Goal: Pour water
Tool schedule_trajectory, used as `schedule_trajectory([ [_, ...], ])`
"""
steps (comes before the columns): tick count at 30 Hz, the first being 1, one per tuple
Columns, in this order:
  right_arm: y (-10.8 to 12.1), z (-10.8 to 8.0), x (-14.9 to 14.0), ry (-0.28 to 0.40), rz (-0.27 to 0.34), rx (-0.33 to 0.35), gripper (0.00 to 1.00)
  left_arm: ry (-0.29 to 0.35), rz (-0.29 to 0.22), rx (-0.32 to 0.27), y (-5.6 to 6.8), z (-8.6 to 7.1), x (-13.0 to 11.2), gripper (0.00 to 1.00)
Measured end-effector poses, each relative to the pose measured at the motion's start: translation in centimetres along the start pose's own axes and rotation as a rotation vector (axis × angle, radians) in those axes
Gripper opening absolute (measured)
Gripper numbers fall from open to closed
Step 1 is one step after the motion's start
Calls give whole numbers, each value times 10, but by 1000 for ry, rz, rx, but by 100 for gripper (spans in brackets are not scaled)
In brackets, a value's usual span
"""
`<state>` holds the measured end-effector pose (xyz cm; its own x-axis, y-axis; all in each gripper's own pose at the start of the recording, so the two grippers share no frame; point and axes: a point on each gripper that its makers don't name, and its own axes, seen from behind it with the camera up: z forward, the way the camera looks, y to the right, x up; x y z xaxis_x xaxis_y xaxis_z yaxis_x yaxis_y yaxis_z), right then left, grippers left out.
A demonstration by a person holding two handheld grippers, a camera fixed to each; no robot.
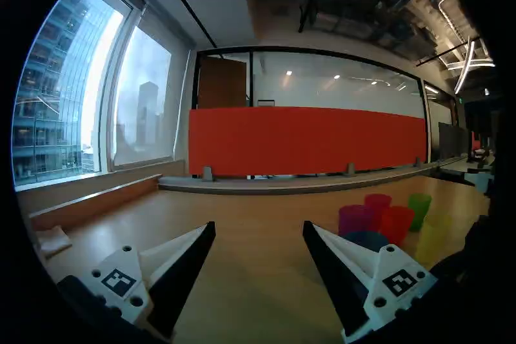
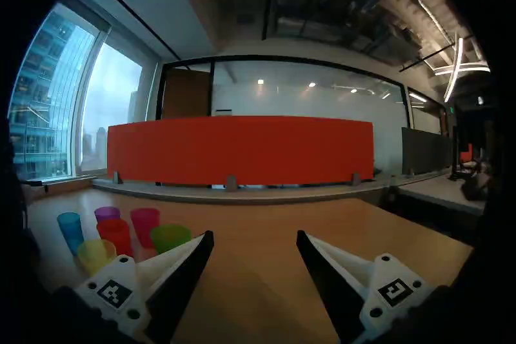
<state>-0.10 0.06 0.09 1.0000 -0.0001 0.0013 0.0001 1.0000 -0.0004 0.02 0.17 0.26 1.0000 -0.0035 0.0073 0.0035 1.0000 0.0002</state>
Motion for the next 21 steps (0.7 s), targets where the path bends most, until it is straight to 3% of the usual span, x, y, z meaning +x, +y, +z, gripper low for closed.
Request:
schedule_trajectory([
  [6,8,7,-1,-22,2,-6,100,-24,-28,-30,11,5,1,100],
  [12,10,10,29,-11,-15,7,100,-21,-41,-48,12,10,18,100],
  [21,-4,12,81,-19,-65,61,99,-5,-13,-51,5,19,75,100],
])
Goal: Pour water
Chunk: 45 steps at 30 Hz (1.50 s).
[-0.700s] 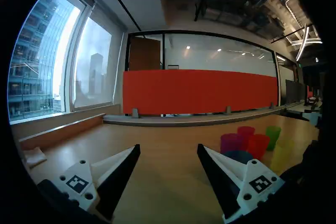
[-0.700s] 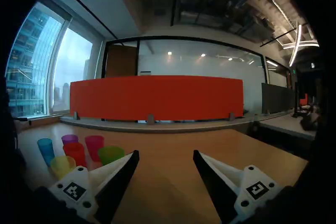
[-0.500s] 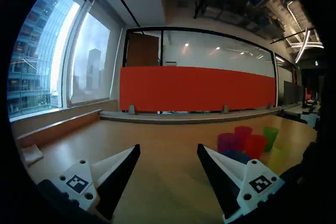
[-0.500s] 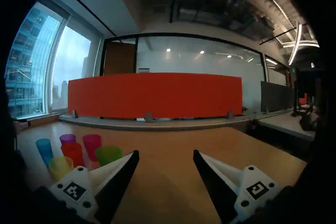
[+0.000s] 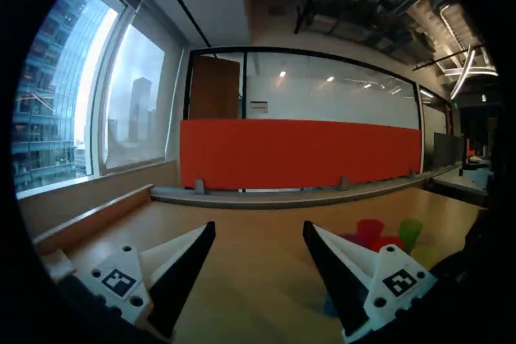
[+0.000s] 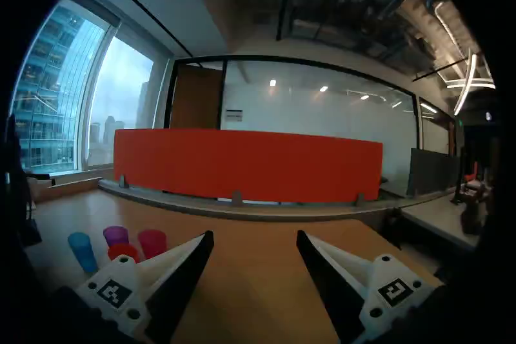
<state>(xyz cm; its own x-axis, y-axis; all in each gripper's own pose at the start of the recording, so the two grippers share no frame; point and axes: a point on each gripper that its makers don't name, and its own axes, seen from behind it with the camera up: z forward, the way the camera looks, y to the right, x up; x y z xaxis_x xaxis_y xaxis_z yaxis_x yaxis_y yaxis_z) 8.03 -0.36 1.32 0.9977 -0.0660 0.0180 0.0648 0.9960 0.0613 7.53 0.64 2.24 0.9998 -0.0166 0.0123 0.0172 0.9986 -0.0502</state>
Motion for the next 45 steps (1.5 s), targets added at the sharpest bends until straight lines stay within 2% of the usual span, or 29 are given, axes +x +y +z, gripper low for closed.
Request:
schedule_trajectory([
  [5,-9,3,24,-19,-6,37,99,12,11,-22,5,4,34,100],
  [11,-16,9,57,-18,22,72,100,-10,4,-48,9,12,65,100],
  [17,-18,15,87,-20,35,90,100,3,19,-57,8,16,104,100],
  [23,-20,19,107,-24,29,101,100,4,25,-81,11,20,130,100],
  [29,-20,19,110,-34,25,104,100,-3,19,-109,15,23,144,100],
  [35,-23,18,112,-37,35,124,100,-17,0,-172,28,24,150,100],
  [41,-34,15,121,-26,43,190,100,-37,-12,-242,40,23,150,100],
  [45,-44,11,126,-21,42,249,100,-55,-32,-276,43,23,149,100],
])
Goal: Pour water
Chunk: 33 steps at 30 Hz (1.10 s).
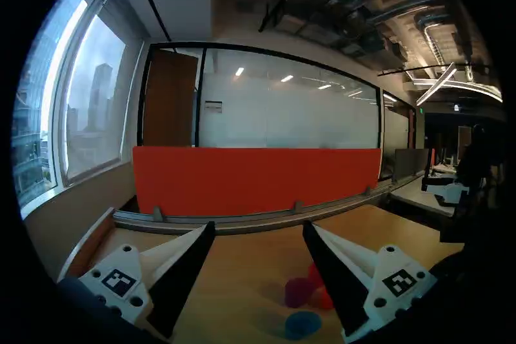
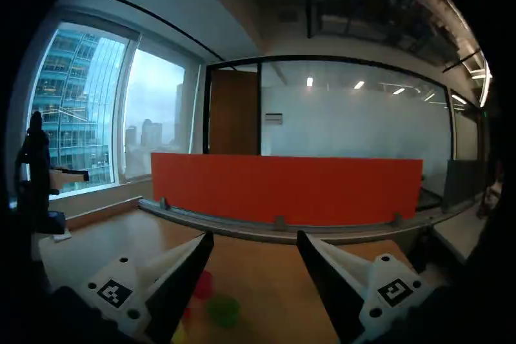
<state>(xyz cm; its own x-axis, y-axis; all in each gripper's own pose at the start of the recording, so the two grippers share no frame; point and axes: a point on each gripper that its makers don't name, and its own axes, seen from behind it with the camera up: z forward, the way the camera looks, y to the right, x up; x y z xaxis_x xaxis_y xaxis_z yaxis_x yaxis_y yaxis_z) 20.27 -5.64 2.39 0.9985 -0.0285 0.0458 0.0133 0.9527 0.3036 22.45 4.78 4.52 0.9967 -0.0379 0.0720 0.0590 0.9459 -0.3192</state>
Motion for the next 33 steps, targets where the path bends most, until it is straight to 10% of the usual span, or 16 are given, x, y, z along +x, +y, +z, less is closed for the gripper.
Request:
schedule_trajectory([
  [12,-33,-5,9,-4,-20,180,100,-6,18,-127,19,-4,-1,100],
  [33,-45,-1,-23,-126,-117,269,100,-137,138,-204,24,-4,-51,100],
])
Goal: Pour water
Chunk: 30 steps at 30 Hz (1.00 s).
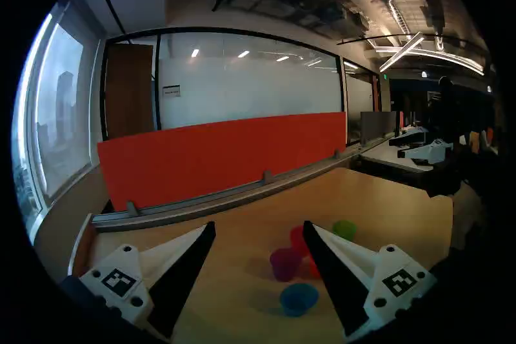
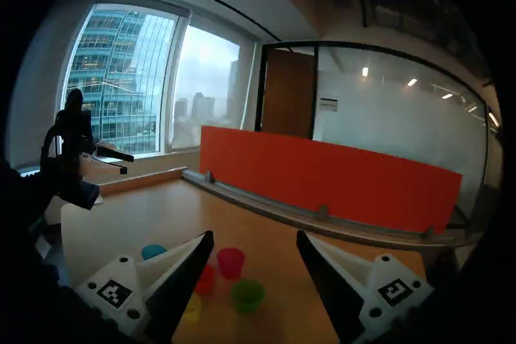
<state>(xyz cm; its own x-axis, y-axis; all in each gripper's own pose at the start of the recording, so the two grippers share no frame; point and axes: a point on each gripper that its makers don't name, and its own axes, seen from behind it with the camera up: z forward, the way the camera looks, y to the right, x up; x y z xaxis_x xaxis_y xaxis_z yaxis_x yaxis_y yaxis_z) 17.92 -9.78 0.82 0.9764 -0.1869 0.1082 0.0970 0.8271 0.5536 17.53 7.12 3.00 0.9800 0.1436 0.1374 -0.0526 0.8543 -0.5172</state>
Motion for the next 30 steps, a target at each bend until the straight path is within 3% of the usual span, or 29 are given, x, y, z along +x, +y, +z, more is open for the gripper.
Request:
schedule_trajectory([
  [11,-1,7,-25,-79,11,47,100,-65,-4,-61,13,8,-30,100],
  [20,-4,14,-56,-151,9,79,100,-138,-8,-92,20,16,-70,100],
  [30,-7,26,-86,-206,22,99,100,-209,-10,-134,37,20,-111,100],
])
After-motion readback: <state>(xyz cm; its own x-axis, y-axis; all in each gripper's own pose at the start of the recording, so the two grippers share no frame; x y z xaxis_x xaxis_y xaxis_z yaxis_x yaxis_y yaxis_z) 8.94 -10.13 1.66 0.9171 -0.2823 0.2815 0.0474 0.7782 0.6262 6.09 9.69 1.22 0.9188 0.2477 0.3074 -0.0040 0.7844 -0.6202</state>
